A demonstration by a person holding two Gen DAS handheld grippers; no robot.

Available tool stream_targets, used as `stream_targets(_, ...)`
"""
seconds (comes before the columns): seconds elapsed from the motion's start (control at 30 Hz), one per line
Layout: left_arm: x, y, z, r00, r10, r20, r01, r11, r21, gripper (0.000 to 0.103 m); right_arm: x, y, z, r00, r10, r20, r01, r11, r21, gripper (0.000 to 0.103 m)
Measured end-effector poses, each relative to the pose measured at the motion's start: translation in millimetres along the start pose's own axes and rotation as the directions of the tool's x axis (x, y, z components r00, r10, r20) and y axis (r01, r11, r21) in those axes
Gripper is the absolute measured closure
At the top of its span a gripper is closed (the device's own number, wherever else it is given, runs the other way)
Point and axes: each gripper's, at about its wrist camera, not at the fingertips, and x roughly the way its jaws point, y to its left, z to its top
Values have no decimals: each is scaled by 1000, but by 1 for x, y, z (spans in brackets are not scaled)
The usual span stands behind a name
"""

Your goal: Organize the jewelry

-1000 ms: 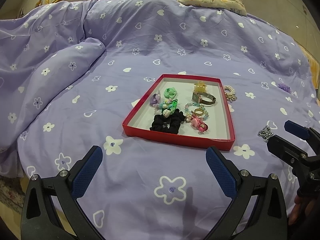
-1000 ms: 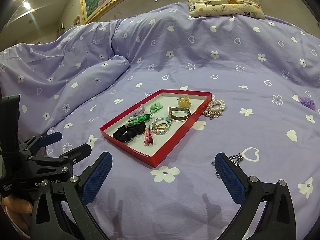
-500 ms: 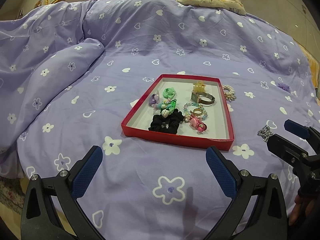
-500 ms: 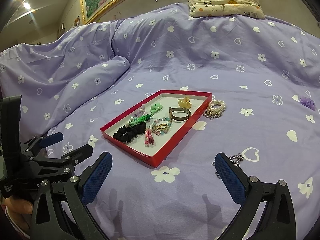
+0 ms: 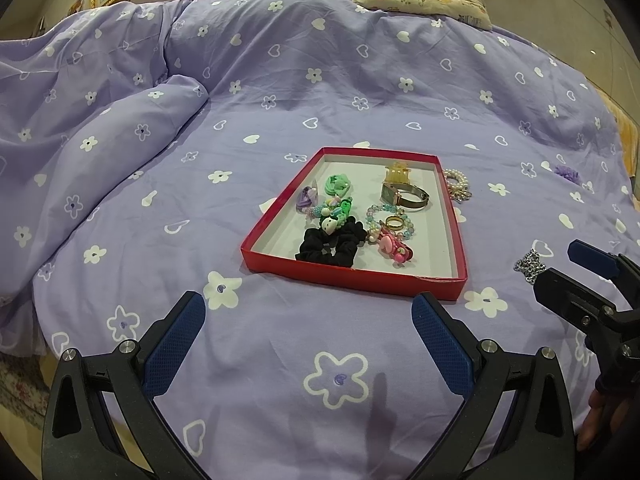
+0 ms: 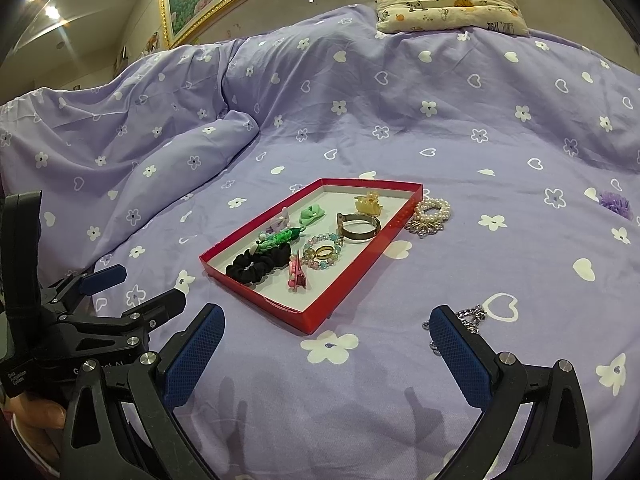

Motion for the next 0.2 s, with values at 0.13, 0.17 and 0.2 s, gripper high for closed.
stream_targets(0.13, 0, 0, 0, 1000, -1, 0, 1, 1000, 1, 0, 0, 0, 0, 1000, 0, -1, 0, 1000, -1, 0)
stream_targets(0.17, 0, -1, 0, 1000, -3, 0, 3, 1000, 2, 0, 0, 0, 0, 1000, 0, -1, 0, 1000, -1, 0)
stream_targets(0.2, 0, 0, 0, 1000, -5, 1, 5, 1000, 2, 0, 0, 0, 0, 1000, 0, -1, 0, 1000, -1, 0)
